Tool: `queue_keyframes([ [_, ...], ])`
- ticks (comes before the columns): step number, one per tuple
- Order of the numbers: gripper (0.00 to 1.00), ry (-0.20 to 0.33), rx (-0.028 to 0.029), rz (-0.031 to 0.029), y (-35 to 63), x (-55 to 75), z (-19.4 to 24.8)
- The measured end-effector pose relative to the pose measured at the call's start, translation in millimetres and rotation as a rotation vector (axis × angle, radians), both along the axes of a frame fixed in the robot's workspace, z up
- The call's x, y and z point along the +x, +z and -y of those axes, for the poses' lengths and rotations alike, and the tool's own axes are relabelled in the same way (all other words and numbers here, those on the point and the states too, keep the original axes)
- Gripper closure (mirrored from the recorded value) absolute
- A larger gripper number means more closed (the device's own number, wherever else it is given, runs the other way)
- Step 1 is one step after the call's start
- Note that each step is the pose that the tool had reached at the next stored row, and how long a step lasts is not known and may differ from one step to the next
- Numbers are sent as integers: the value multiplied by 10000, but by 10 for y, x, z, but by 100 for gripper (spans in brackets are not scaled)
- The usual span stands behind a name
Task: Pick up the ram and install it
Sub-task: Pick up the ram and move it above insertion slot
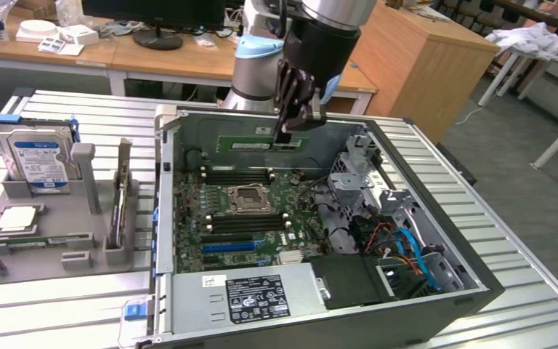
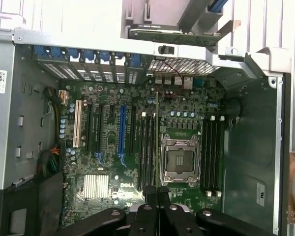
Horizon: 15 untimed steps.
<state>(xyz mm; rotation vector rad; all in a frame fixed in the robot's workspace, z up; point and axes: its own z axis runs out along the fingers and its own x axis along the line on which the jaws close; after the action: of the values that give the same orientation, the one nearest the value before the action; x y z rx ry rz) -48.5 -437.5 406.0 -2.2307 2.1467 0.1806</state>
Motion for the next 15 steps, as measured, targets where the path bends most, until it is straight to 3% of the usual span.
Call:
queue_keyframes([
  [15, 88, 0, 0, 19, -186, 0, 0],
])
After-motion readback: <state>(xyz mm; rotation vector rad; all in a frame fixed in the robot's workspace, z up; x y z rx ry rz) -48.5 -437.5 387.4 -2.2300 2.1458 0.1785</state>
